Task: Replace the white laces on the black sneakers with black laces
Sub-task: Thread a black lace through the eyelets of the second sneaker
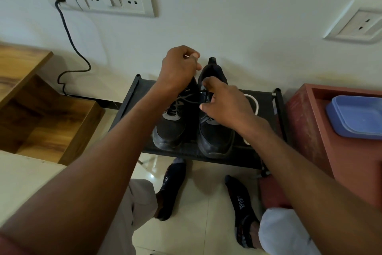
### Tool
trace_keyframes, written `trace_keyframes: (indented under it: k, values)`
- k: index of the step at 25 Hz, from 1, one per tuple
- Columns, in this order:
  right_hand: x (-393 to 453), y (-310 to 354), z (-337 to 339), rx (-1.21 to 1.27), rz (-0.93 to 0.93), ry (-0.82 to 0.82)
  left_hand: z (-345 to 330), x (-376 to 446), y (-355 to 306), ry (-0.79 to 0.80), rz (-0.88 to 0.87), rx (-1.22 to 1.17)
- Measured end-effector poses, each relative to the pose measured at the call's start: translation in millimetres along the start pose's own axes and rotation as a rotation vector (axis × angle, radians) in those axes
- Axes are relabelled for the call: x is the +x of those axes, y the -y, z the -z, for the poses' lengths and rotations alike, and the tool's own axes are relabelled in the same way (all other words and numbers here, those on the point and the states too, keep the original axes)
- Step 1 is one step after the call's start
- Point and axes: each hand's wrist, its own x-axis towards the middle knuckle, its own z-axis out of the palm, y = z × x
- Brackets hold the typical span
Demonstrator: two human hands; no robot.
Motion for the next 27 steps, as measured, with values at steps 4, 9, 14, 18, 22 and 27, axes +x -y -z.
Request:
trace_keyframes:
  k: [4, 9, 14, 18, 22, 27]
  values:
    - [3.3, 13.5, 8.4, 0.45, -0.215, 0.281, 6.3, 3.5, 9.7, 0.043, 0.059, 0.035]
    - [-2.5, -2.4, 50.9, 0.566, -0.219, 0.394, 4.9, -1.0, 4.7, 0.296, 0.057, -0.044]
    - [-3.0, -14.2, 42.9, 0.547, -0.452, -0.127, -8.8, -4.5, -4.5, 0.482, 0.08, -0.272]
    - [-3.7, -13.5, 50.3, 0.796, -0.461, -0.092, -16.8, -3.9, -2.6, 0.492, 0.056, -0.199]
    - [-0.5, -19.3, 63.0, 1.305, -0.434, 0.032, -23.8, -3.7, -4.6, 0.568, 0.036, -0.173]
    - [5.6, -44.5, 82.7, 1.58, -0.358, -0.188, 1.3, 0.5, 5.4, 0.558, 0.039, 0.284]
